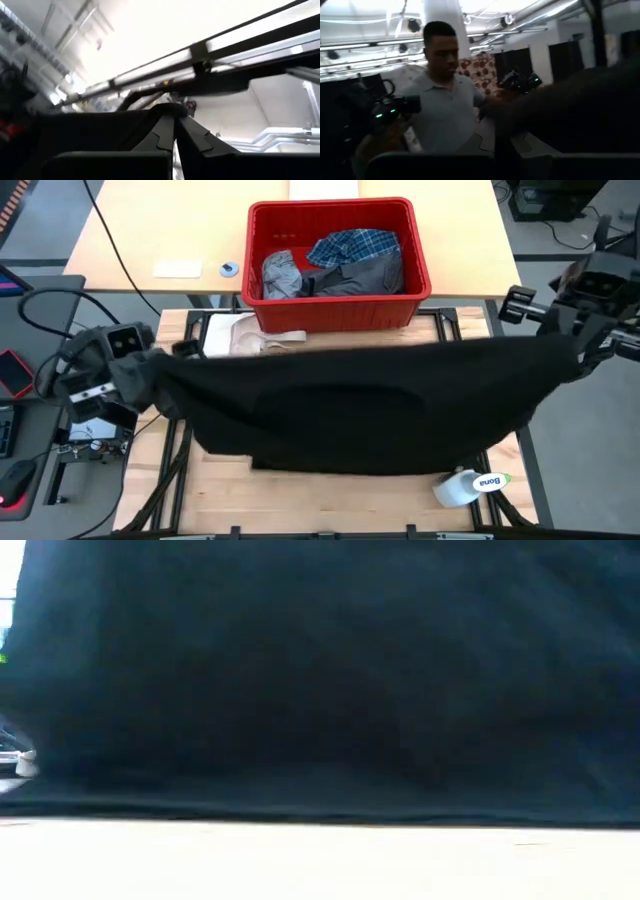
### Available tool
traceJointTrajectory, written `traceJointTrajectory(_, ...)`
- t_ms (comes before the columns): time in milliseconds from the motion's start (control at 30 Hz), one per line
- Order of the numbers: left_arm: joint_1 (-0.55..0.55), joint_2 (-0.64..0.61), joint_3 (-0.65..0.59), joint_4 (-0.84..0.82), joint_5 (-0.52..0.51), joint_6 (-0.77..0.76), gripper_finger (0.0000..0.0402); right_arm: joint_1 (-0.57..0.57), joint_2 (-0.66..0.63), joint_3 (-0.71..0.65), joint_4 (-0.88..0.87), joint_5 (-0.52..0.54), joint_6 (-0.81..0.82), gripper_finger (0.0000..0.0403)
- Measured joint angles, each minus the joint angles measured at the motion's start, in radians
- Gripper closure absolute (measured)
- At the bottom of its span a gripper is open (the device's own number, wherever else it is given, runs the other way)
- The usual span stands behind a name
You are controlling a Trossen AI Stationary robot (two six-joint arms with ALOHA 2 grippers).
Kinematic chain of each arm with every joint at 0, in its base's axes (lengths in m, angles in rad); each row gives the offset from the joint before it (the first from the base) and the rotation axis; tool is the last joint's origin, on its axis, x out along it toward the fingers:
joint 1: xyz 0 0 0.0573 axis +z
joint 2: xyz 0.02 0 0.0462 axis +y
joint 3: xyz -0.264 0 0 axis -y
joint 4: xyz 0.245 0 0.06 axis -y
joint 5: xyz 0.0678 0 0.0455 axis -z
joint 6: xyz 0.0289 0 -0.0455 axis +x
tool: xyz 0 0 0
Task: Fold Laundry from Bin
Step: Fold the black shirt
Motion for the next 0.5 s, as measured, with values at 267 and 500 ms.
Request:
traceJointTrajectory(267, 0.019, -0.032, 0.023, 0.024, -0.181, 0.263, 0.0386, -0.106, -0.011, 0.0, -0.336, 0.125, -0.022, 0.0391)
traceJointTrajectory(500, 0.062, -0.027, 0.021, -0.387, -0.915, 0.276, 0.0386, -0.147, 0.028, -0.002, -0.948, 0.57, -0.162, 0.0389)
